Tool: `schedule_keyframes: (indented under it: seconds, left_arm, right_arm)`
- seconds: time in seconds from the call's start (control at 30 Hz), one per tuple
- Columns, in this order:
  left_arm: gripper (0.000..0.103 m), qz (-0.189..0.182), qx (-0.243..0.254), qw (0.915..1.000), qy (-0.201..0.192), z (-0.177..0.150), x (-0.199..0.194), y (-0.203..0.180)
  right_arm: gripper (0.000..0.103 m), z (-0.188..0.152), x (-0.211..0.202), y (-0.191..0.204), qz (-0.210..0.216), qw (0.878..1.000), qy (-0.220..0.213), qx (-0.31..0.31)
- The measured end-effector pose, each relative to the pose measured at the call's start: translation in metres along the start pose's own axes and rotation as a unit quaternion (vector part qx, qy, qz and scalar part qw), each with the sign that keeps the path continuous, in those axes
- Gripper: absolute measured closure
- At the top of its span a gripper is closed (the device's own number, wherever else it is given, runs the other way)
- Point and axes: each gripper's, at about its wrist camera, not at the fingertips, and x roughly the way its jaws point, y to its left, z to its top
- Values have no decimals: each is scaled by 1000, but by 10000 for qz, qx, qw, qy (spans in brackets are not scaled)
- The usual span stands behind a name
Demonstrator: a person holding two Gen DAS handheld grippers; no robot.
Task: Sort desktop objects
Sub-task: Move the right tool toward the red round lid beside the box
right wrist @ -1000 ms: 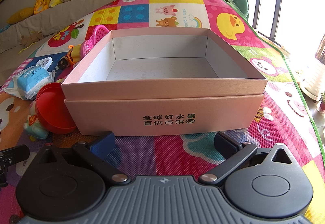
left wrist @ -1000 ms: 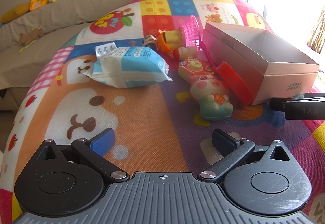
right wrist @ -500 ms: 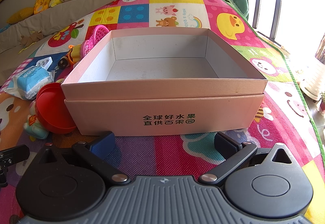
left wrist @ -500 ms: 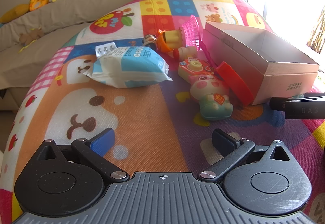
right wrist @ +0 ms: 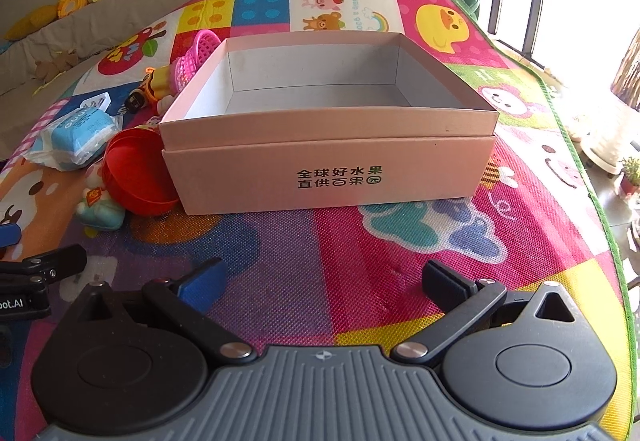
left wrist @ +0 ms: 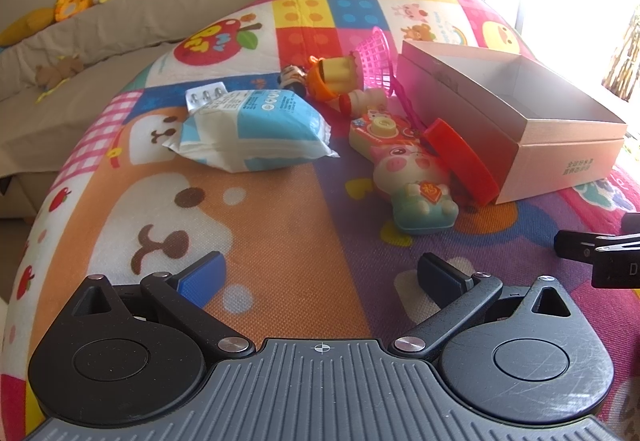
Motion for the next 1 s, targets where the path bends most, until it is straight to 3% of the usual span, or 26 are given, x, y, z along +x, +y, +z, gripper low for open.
schedule_keyframes:
  seconds: [0.17,0.33,0.43,0.47,0.5,0.57,0.6,0.77,0.83,0.87,1.0]
  left_arm:
    - [0,-47,56,9998,174,2,4,-2]
    - [0,-302,-14,9995,98,3,-5,11]
    - [0,-157,-284,9991,-270,12,-20,28]
    - [0,-76,-356,9987,-348,15,-24,33]
    - [0,16,-469,9980,-430,20,-27,40]
    - [0,80,-641,9966,-503,27,-31,49]
    - [0,98,-712,9961,-520,31,-33,54]
    - [0,104,-706,9961,-522,31,-33,57]
    - [0,63,-672,9965,-486,30,-31,55]
    - [0,47,-662,9966,-481,30,-31,55]
    - [0,0,-628,9967,-512,30,-31,52]
  right_arm:
    - [0,1,0,-2,60,10000,55,7]
    - [0,4,-1,0,250,9995,75,-169]
    - [0,2,-19,14,649,9936,-493,-785]
    - [8,1,-27,23,665,9882,-804,-1126]
    - [24,1,-34,34,728,9805,-1035,-1503]
    - [47,6,-40,53,905,9674,-1248,-2011]
    - [53,9,-40,60,979,9634,-1279,-2143]
    - [67,19,-20,94,1119,9522,-1281,-2536]
    - [76,20,-11,99,1270,9538,-1145,-2470]
    - [88,21,-10,99,1356,9542,-1067,-2442]
    - [93,14,-26,90,1663,9501,-904,-2481]
